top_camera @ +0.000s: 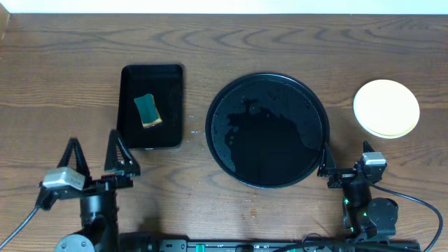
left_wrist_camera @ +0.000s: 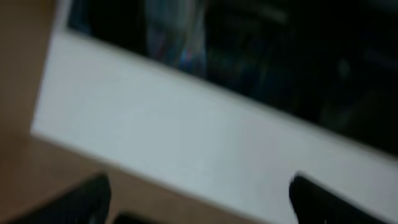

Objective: Clean dirty plates on tray and stack at the side

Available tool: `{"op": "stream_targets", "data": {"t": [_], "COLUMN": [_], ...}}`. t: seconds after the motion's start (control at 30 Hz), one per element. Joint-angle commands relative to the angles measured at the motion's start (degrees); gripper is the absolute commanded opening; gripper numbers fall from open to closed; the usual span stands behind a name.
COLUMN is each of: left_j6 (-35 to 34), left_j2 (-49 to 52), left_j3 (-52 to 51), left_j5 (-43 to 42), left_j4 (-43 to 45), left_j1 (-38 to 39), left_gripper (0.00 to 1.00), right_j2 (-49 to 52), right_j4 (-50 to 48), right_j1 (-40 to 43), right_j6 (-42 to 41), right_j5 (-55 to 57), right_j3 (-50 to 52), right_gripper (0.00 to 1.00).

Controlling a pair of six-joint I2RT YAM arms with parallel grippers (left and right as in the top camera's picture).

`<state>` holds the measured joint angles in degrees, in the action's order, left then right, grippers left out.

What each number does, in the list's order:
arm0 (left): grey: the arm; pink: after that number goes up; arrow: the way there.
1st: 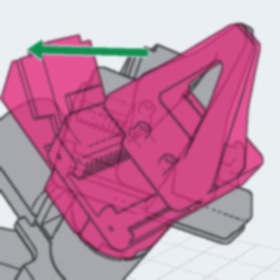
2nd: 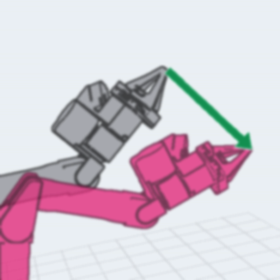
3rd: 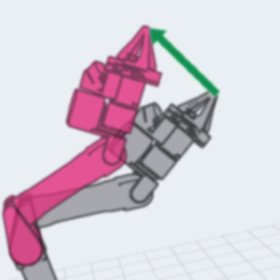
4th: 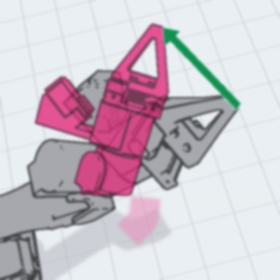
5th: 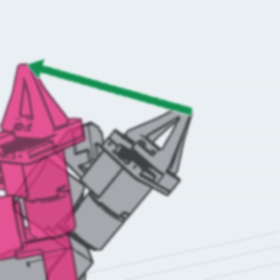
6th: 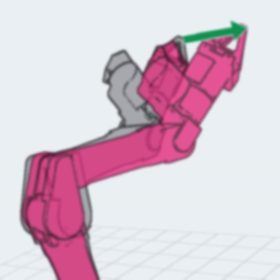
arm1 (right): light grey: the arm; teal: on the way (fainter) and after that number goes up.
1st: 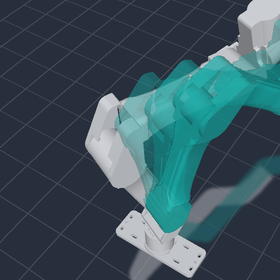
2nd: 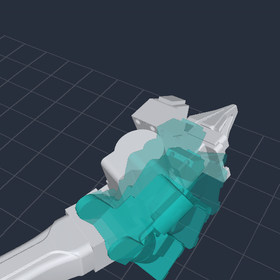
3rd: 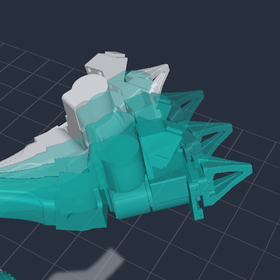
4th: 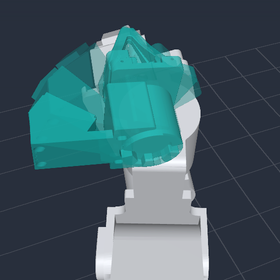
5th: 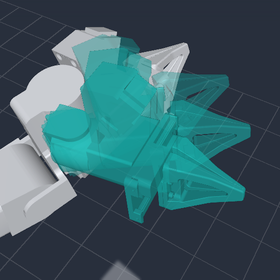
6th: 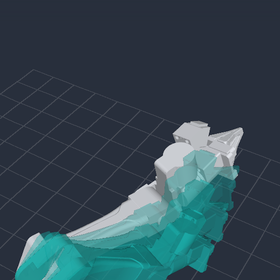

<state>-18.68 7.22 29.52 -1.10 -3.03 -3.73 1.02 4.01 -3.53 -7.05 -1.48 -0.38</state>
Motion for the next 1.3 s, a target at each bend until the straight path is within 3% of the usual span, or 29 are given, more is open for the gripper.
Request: {"op": "stream_targets", "data": {"t": [0.0, 0.17, 0.4, 0.6, 0.8, 1.27], "left_j6": [-3.08, -3.06, -3.08, -3.1, -3.1, -3.08], "left_j2": [-0.94, -2.23, -6.54, -7.13, -7.13, -7.13], "left_j3": [-6.12, -12.02, -17.2, -23.54, -28.46, -29.29], "left_j5": [0.33, 0.87, 3.8, 5.05, 5.05, 6.71], "left_j4": [10.91, 25.09, 28.11, 36.87, 37.4, 2.99], "left_j1": [0.94, 0.96, 0.96, 0.98, 0.98, 0.96], "left_gripper": [0.91, 0.91, 0.91, 0.91, 0.91, 0.91], "right_j2": [-0.09, -0.09, -0.09, -0.09, -0.09, -0.09], "right_j4": [0.24, 0.24, 0.24, 0.24, 0.24, 0.24], "right_j1": [0.57, 0.57, 0.57, 0.57, 0.57, 0.57], "right_j6": [-0.63, -0.63, -0.63, -0.63, -0.63, -0.63], "right_j5": [0.13, 0.13, 0.13, 0.13, 0.13, 0.13], "right_j3": [0.07, 0.07, 0.07, 0.07, 0.07, 0.07], "right_gripper": [0.99, 0.99, 0.99, 0.99, 0.99, 0.99]}}
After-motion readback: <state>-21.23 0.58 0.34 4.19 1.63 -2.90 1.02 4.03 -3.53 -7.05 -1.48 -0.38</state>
